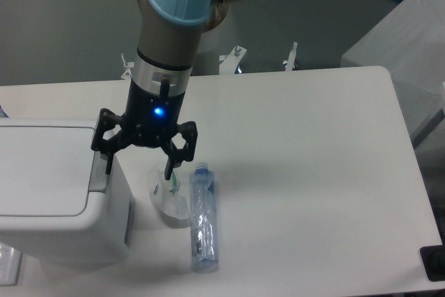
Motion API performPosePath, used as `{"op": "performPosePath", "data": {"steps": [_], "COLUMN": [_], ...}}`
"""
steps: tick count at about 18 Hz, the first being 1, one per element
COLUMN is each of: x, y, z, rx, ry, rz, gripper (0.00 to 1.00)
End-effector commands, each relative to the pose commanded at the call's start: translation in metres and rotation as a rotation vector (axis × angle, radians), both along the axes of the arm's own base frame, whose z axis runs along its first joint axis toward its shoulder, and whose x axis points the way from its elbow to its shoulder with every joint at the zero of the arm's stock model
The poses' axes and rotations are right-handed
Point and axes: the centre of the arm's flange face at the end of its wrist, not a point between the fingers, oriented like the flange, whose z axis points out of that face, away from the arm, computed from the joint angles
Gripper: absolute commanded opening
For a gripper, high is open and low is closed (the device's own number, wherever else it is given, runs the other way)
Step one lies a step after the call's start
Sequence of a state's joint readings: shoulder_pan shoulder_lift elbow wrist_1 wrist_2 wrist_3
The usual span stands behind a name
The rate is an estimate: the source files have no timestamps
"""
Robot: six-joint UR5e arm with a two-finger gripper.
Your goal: Open the trash can
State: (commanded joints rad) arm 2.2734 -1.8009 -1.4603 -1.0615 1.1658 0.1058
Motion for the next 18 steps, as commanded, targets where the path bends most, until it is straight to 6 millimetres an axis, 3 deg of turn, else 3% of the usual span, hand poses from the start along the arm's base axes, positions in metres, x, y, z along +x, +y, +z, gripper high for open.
{"op": "performPosePath", "data": {"steps": [18], "x": [0.0], "y": [0.003], "z": [-0.013], "rx": [-0.014], "ry": [-0.016], "rz": [0.009], "gripper": [1.0]}}
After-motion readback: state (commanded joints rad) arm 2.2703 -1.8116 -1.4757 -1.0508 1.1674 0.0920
